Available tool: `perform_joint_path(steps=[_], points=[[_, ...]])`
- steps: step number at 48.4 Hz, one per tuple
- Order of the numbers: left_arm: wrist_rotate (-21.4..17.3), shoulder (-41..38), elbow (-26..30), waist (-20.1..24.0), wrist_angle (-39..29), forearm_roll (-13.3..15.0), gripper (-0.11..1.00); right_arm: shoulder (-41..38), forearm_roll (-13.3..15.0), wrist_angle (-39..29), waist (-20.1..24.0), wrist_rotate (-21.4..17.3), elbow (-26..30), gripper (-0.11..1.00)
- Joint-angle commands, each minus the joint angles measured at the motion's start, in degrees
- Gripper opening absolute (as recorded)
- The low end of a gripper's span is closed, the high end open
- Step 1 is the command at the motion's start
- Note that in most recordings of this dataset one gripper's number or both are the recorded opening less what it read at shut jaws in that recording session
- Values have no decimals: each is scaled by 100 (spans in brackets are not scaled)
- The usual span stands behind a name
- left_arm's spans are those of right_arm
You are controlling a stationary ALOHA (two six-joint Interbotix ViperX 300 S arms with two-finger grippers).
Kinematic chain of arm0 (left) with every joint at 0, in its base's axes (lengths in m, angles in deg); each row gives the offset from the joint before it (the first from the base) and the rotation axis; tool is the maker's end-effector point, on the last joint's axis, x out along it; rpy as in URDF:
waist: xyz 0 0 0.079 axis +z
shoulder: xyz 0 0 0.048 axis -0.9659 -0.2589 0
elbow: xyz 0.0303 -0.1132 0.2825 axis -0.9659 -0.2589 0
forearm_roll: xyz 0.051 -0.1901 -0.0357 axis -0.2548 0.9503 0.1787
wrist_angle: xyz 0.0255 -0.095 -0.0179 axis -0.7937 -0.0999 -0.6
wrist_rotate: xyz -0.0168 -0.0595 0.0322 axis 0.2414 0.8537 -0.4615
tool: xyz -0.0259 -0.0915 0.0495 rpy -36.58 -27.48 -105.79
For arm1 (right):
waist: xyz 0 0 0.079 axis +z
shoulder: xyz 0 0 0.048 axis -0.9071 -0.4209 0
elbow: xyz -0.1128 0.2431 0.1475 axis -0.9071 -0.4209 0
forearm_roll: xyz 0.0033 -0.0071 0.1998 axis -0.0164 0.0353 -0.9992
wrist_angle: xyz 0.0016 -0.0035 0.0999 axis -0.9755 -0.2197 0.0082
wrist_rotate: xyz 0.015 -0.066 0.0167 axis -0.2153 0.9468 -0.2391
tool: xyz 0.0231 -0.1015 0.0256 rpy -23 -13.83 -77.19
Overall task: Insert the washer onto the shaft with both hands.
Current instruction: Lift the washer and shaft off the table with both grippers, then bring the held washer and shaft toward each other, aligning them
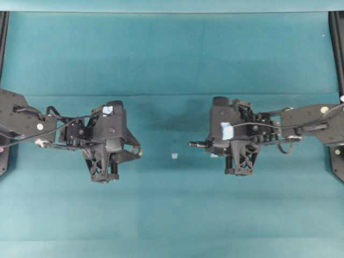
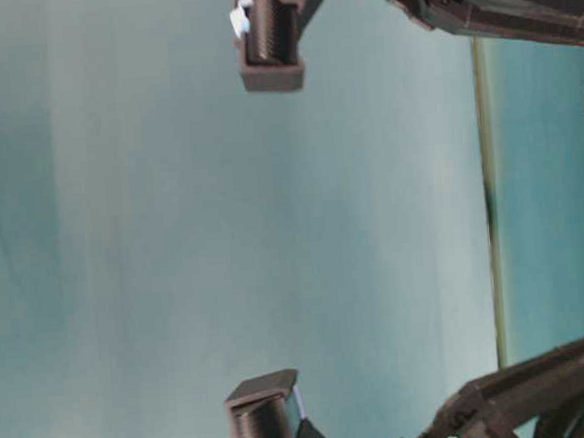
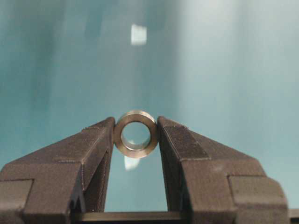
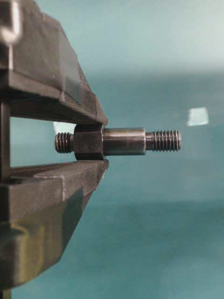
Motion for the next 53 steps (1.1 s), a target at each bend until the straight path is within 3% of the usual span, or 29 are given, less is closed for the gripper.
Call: perform_joint_path(steps=[1,16,39,53], points=[[-9,105,53,9,202,0,36,193,-26,299,44,-141,-70,-1],[-9,132,9,105,932,9,36,352,-18,932,79,-229,-360,-1],[0,97,-79,167,1301,9,36,176,-18,1072,229,-246,-404,-1],[18,-53,62,88,1389,9,36,105,-18,1248,448,-510,-466,-1]])
